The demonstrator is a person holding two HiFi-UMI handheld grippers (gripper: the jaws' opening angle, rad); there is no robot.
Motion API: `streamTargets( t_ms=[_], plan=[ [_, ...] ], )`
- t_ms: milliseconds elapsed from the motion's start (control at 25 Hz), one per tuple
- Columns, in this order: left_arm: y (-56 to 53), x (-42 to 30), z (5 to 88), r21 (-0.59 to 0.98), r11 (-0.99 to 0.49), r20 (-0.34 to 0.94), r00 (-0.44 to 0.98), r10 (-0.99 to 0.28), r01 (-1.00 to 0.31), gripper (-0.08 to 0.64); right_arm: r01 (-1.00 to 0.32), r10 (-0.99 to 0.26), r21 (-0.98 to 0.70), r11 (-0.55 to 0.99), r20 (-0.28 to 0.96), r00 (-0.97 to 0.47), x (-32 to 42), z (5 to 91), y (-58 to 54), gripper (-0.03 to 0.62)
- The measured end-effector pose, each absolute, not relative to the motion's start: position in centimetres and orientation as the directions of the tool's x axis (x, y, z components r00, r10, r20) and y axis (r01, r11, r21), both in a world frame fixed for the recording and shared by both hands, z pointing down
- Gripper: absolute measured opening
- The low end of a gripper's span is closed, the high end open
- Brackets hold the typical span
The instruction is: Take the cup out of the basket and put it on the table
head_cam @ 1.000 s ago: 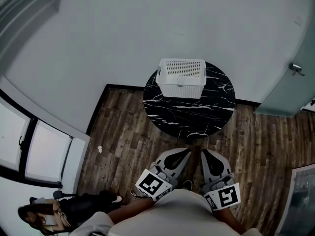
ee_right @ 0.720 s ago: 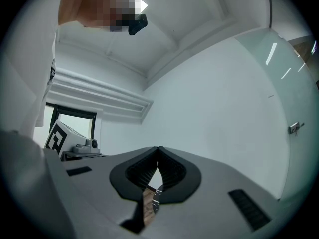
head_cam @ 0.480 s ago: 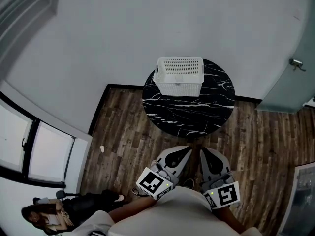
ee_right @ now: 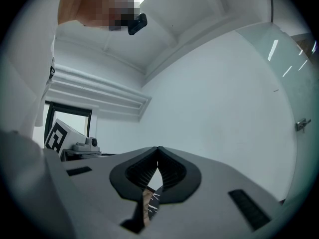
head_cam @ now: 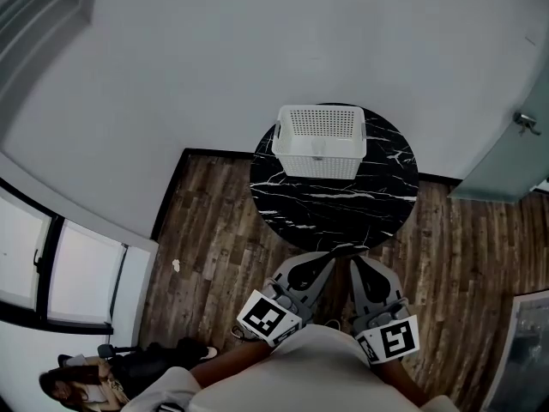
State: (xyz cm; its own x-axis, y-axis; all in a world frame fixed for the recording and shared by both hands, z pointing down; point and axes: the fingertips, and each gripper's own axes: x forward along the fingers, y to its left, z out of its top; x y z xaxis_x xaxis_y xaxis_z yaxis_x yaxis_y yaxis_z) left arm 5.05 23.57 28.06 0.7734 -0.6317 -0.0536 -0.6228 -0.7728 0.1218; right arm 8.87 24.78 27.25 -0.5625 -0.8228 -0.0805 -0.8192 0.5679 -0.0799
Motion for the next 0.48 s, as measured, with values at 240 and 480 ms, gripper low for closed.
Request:
streamTargets(
  t_ms=[240,480],
  plan=[
    [17.8,1.6,28.9,0.148,-0.77,-0.045,0.773,-0.632,-0.621,-0.002,-0.821,-0.824,-0.073,0.567,-0.049,-0.565,5.5,27.8,18.9,0.008],
    [13.3,-1.3,27.9,0.148,-0.788,-0.071,0.788,-0.612,-0.598,-0.002,-0.823,-0.824,-0.051,0.566,-0.032,-0.565,1.8,27.2,14.1,0.008]
  ],
)
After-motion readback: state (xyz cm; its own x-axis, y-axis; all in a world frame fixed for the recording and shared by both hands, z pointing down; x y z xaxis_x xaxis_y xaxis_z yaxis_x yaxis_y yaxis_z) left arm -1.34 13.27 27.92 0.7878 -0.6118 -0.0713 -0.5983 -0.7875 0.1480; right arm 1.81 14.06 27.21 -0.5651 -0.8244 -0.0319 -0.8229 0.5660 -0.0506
